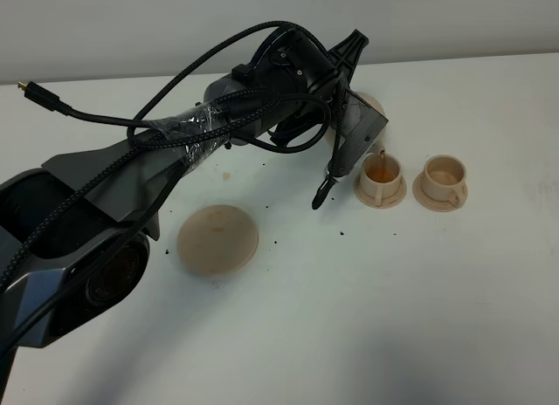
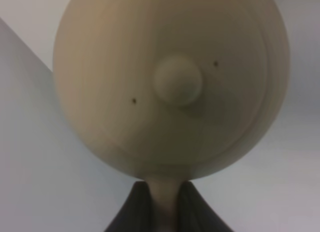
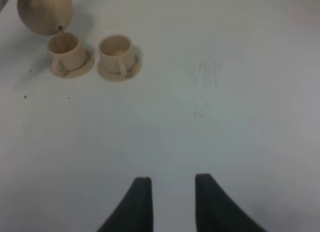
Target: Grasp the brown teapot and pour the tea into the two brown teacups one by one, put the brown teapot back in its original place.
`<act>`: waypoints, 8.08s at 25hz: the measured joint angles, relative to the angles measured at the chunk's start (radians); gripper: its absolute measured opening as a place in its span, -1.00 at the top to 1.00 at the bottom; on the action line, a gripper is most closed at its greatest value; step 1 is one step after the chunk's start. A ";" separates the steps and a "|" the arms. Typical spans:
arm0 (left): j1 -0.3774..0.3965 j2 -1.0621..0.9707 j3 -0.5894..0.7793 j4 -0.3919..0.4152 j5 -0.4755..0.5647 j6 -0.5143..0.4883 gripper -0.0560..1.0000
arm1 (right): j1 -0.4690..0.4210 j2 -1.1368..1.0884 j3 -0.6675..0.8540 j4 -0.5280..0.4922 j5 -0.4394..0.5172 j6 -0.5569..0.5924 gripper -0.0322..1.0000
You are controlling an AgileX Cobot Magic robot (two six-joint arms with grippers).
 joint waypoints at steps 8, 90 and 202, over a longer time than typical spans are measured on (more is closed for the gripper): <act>0.000 0.000 0.000 0.000 -0.006 0.068 0.60 | 0.000 0.000 0.000 0.000 0.000 0.000 0.47; 0.000 0.000 0.000 0.051 -0.132 0.206 0.60 | 0.000 0.000 0.000 0.000 0.000 0.000 0.47; -0.035 0.125 -0.199 -0.211 -0.116 -0.276 0.60 | 0.000 0.000 0.000 0.000 0.000 0.000 0.47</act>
